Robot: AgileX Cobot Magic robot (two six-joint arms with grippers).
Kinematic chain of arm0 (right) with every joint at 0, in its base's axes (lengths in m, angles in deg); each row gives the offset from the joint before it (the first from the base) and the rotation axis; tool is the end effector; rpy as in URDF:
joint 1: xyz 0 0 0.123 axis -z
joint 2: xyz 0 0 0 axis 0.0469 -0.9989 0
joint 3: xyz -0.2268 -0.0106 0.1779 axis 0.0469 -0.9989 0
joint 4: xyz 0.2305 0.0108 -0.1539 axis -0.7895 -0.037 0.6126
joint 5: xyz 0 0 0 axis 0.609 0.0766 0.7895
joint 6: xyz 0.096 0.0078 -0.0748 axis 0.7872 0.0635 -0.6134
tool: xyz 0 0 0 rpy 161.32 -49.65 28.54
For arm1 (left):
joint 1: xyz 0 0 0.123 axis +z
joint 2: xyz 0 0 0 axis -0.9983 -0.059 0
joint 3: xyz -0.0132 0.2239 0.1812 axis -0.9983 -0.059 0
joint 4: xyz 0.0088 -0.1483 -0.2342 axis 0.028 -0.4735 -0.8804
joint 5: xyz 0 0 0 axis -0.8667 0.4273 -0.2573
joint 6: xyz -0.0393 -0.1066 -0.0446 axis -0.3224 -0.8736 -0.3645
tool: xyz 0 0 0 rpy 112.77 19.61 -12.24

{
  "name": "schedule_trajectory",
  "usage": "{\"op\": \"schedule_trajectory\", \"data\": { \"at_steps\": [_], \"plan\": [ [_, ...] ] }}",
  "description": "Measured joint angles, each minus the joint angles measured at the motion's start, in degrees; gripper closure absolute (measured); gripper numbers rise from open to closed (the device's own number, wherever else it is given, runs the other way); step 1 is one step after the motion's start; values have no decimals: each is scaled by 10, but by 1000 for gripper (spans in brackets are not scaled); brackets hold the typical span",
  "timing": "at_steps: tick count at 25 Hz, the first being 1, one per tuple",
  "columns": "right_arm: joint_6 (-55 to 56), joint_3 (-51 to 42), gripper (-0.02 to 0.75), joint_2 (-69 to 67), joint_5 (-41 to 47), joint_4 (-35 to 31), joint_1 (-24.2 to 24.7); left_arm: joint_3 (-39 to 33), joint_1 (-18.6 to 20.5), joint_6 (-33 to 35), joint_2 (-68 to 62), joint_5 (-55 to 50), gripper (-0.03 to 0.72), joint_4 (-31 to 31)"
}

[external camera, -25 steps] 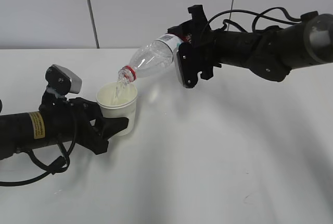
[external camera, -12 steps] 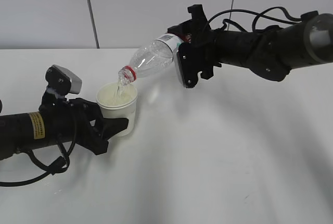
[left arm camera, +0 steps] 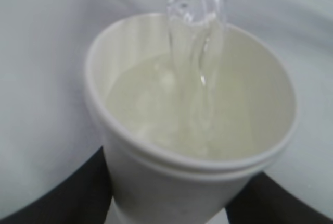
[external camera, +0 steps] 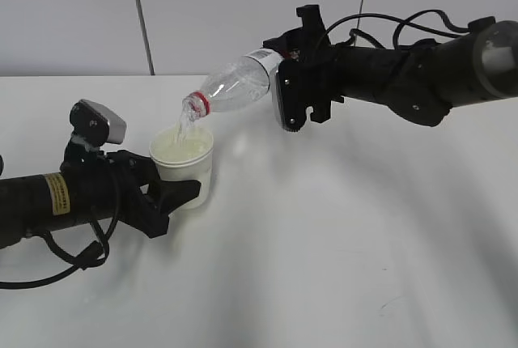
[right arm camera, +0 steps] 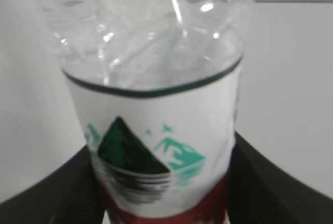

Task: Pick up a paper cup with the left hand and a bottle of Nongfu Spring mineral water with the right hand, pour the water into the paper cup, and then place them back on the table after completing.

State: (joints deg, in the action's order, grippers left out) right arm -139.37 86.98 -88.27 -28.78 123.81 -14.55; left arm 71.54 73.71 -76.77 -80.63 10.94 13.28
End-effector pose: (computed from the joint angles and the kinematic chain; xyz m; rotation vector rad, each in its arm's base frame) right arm 0.4778 0.1831 0.1627 -1.6967 0.8741 -0.6988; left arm 0.3157 -0.1457 0.0746 0.7325 1.8712 -0.6978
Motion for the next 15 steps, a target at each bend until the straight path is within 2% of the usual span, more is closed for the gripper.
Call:
{"op": "schedule_trajectory", "data": {
  "at_steps": [7, 11, 15],
  "plan": [
    [186, 1, 302, 1, 26, -9, 0, 0, 0, 6, -1, 26, 293, -47],
    [399, 1, 302, 1, 28, -4, 0, 0, 0, 29, -1, 30, 293, -83],
    [626, 1, 302, 1, 28, 37, 0, 0, 0, 48, -1, 43, 293, -109]
  ]
}}
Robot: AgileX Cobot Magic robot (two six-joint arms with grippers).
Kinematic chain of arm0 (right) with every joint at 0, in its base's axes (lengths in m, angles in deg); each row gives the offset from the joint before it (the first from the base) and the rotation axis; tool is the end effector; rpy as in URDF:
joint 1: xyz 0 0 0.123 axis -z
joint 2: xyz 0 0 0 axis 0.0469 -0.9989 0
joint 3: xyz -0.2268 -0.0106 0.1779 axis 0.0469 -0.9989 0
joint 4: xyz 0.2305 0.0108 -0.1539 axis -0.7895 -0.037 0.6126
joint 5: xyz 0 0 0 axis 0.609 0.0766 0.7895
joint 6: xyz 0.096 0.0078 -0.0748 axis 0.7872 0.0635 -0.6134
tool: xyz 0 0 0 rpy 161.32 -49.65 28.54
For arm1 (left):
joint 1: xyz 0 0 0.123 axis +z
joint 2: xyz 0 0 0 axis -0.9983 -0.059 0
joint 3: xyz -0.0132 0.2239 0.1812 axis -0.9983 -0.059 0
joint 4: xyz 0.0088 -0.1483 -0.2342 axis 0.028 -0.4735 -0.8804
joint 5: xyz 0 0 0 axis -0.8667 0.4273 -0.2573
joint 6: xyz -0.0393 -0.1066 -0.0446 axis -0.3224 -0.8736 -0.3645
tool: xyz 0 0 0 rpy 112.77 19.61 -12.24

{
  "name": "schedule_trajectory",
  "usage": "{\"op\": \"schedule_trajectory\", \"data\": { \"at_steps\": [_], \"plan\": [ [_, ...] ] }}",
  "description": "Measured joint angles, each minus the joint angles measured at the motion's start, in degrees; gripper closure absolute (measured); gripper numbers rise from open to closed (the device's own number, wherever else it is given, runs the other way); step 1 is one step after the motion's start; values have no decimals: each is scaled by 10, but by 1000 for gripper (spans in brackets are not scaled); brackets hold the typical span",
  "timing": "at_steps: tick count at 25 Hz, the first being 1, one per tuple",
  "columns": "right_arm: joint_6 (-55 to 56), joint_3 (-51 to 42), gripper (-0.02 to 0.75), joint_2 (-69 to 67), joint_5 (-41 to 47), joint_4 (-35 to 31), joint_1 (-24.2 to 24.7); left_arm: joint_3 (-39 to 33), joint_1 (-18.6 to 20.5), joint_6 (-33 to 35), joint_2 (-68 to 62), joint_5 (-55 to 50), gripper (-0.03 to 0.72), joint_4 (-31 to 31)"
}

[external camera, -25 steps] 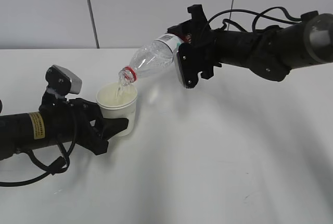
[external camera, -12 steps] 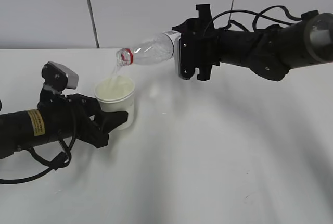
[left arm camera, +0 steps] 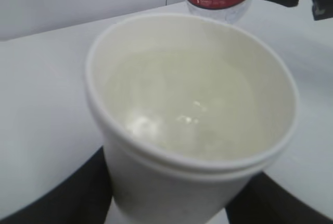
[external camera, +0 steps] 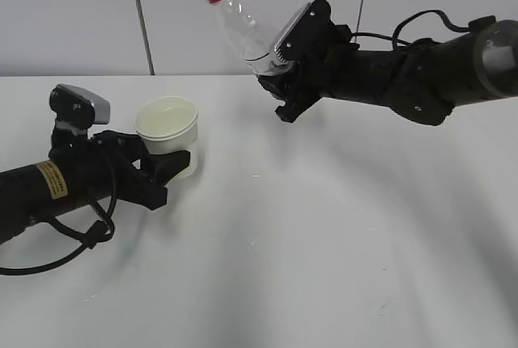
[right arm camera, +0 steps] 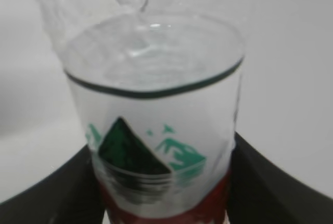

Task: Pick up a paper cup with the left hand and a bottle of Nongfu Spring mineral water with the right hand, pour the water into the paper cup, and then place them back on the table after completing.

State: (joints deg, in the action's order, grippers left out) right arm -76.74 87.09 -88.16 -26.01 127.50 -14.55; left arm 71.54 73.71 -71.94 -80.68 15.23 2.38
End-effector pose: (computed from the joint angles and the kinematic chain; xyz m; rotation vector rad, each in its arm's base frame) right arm 0.4764 0.1820 0.1578 -1.0385 1.5927 0.0135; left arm 0.3309 -0.1375 0.0869 0.5790 1.7902 -0.6248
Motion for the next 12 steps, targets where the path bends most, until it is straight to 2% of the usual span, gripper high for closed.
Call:
{"op": "schedule_trajectory", "data": {
  "at_steps": [4, 7, 12],
  "plan": [
    [151, 0, 302, -5, -35, 37, 0, 0, 0, 12, -1, 4, 293, -17],
    [191, -4, 304, -30, -124, 41, 0, 0, 0, 22, -19, 20, 293, -24],
    [231, -10, 304, -66, -180, 36, 0, 0, 0, 41, -63, 44, 293, -61]
  ]
}}
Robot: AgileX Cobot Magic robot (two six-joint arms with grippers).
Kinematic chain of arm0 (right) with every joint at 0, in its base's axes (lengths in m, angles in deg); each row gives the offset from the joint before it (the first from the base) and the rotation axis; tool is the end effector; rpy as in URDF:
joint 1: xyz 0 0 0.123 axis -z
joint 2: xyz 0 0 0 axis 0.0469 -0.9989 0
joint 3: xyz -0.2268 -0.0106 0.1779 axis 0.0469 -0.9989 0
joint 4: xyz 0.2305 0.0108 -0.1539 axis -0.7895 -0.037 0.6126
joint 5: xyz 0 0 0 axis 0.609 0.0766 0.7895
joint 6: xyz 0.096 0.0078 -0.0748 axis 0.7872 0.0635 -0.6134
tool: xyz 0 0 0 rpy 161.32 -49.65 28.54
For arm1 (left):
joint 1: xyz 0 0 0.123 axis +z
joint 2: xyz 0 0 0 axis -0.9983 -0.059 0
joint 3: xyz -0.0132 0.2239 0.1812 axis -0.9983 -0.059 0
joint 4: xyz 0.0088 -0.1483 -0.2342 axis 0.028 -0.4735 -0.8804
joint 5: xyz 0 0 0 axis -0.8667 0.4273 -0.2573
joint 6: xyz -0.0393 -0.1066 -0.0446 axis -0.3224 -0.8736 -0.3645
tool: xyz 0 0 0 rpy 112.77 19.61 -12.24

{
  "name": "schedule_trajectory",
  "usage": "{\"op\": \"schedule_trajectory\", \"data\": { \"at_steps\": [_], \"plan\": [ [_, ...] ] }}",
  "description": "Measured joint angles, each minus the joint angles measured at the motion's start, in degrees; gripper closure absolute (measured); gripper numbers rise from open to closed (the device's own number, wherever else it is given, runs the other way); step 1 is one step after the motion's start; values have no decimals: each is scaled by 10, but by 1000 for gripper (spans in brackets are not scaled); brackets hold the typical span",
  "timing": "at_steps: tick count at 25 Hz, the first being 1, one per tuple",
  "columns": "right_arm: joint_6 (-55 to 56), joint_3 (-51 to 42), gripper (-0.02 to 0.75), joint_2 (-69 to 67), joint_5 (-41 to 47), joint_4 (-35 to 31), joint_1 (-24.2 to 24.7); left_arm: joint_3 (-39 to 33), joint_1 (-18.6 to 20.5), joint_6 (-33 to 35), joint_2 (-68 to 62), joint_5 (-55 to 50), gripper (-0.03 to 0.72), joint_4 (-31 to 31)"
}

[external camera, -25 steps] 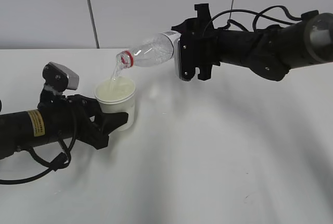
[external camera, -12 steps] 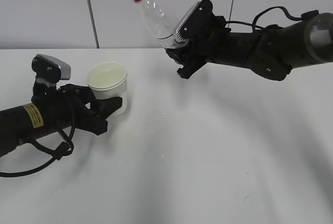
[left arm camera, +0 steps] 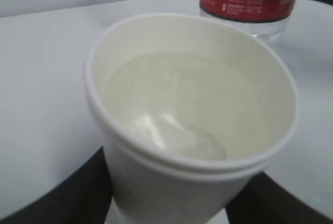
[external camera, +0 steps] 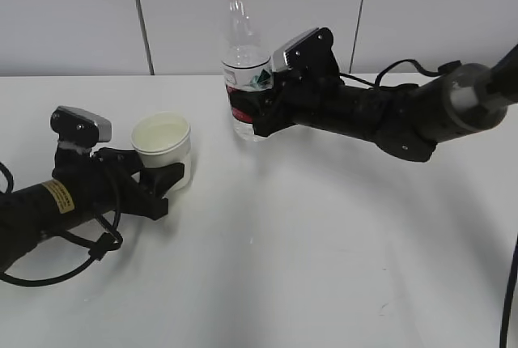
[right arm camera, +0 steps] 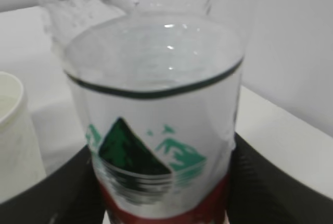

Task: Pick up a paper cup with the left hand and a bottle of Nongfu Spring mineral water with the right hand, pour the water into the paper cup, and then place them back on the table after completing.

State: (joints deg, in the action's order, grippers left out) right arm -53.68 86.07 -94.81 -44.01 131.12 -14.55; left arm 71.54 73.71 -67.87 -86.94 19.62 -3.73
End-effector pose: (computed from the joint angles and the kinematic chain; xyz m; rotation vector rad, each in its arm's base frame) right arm 0.4663 0.2045 0.1227 -0.7919 1.6154 0.4940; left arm 0.3342 -0.1309 0.0587 0.5048 1.8127 -0.5851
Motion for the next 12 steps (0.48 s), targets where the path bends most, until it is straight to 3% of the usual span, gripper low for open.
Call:
{"op": "schedule_trajectory", "data": {
  "at_steps": [12],
  "plan": [
    [11, -1, 304, -79, -120, -35, 0, 0, 0, 12, -20, 7, 293, -33]
  ]
}}
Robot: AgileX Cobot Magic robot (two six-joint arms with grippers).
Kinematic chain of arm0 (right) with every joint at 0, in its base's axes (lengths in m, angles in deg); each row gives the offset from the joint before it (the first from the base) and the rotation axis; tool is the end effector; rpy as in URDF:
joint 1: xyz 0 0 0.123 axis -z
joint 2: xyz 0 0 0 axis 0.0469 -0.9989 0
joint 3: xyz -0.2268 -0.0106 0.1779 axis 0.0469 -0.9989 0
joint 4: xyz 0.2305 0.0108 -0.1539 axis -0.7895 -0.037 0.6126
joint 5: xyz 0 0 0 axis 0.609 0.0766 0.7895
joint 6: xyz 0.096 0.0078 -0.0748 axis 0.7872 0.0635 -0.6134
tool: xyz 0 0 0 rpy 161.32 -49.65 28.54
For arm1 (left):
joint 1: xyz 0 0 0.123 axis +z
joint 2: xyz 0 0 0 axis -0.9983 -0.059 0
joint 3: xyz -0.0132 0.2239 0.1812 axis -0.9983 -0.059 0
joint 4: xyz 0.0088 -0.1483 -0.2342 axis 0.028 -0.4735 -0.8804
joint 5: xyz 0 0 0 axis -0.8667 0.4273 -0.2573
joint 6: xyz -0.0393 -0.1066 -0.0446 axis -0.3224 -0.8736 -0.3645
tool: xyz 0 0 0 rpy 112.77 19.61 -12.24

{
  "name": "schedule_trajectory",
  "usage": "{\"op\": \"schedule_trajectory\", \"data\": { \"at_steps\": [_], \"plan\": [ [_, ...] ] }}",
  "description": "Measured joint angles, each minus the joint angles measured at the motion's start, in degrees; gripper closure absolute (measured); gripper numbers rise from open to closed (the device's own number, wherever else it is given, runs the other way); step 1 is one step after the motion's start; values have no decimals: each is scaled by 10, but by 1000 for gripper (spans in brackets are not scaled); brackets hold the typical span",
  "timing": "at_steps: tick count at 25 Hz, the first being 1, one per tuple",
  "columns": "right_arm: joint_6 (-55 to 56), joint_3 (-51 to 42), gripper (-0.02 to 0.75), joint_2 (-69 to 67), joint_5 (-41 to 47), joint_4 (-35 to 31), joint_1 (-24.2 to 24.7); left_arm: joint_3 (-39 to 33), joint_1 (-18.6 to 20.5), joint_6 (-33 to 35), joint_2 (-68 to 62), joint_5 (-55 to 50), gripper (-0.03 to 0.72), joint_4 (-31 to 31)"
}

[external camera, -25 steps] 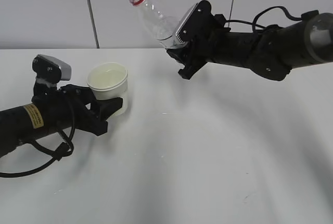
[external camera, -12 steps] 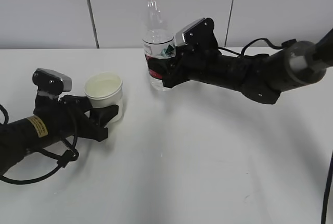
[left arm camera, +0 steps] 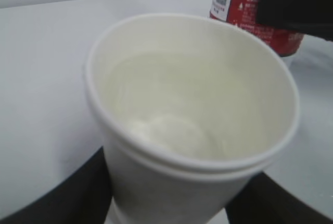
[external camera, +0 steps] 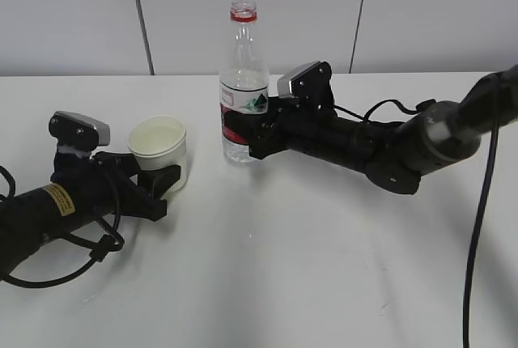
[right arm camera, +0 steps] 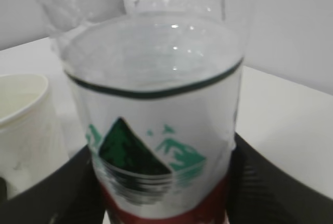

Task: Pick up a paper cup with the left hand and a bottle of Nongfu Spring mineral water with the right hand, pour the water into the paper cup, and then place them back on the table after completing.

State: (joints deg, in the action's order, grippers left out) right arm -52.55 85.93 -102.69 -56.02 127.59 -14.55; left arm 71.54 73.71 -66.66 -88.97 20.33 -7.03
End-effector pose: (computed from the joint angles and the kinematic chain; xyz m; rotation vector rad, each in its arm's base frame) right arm 0.4611 0.2104 0.0777 -0.6986 1.5810 0.6623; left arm 0.3361 -0.1259 0.0482 0.4584 1.8360 -0.5526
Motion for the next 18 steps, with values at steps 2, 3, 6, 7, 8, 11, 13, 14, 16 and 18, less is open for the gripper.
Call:
{"op": "schedule_trajectory", "data": {
  "at_steps": [2, 3, 6, 7, 8, 11, 13, 14, 16, 18],
  "plan": [
    [0, 0, 304, -9, -14, -2, 0, 0, 0, 0, -5, 3, 293, -1],
    [0, 0, 304, -15, -21, -3, 0, 0, 0, 0, -8, 3, 293, -1],
    [0, 0, 305, -30, -39, -4, 0, 0, 0, 0, -16, 3, 293, 0],
    [-1, 0, 305, -32, -39, -4, 0, 0, 0, 2, -19, 3, 293, 2],
    [-6, 0, 305, -34, -39, -3, 0, 0, 0, 3, -21, 4, 292, 3],
    [-21, 0, 305, -35, -39, -3, 0, 1, 0, 4, -30, 14, 257, 6],
    [-26, 0, 305, -35, -39, -2, 0, 1, 0, 5, -36, 18, 218, 10],
    [-28, 0, 305, -35, -37, 0, 0, 1, 0, 5, -38, 18, 202, 12],
    [-38, 0, 305, -35, -35, 8, 0, 1, 0, 5, -41, 17, 181, 17],
    [-60, 0, 302, -35, -36, 21, 0, 1, 1, 5, -42, 17, 171, 21]
  ]
}}
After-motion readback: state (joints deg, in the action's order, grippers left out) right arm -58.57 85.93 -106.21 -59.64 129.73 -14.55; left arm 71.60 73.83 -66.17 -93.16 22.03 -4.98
